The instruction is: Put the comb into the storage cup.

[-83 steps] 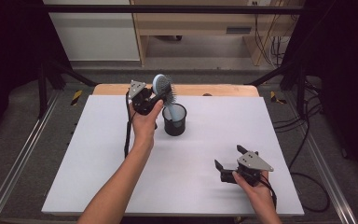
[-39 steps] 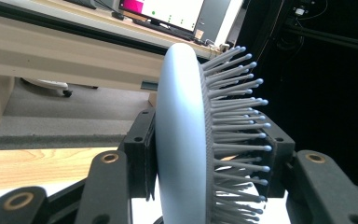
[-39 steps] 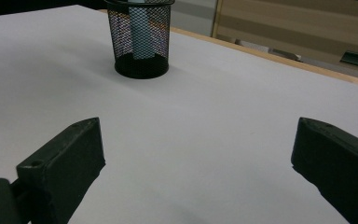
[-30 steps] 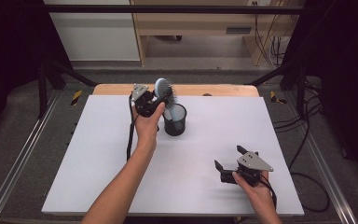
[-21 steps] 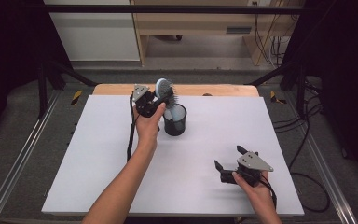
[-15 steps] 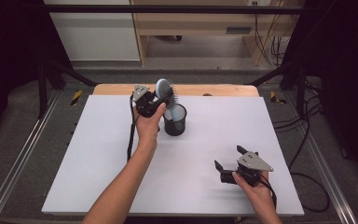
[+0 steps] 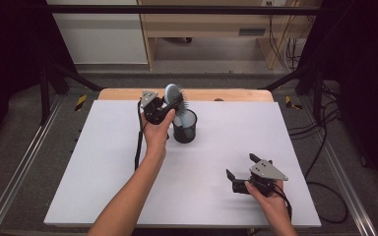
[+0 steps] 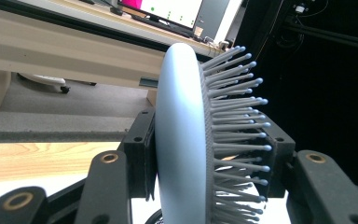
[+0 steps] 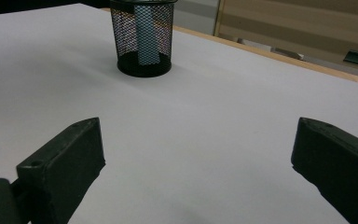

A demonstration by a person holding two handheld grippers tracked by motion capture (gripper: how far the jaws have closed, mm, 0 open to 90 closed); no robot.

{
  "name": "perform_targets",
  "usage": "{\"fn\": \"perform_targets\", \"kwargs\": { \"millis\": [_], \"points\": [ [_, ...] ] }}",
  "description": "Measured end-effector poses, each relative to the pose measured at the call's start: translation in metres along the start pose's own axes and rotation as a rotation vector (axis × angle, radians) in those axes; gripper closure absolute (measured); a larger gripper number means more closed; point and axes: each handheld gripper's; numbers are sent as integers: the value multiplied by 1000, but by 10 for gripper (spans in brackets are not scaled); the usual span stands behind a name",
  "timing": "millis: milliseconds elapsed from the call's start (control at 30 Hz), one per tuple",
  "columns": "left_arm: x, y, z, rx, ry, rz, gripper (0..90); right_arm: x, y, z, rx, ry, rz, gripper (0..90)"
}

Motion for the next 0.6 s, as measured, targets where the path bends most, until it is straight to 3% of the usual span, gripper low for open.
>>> {"fn": "perform_targets", "kwargs": {
  "millis": [300, 600],
  "points": [
    [2, 1, 1, 0, -1, 6, 492, 0, 0, 0, 1, 0, 1, 29],
    [7, 1, 3, 8, -8, 38, 480, 1, 1, -1, 4, -3, -2, 28]
  ]
}}
Point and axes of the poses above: each handheld gripper's, and its own axes: z roughly backward along the jaws, y roughly out of its underside, x roughly to its left, and after that the axes turned 13 degrees about -z, right-handed
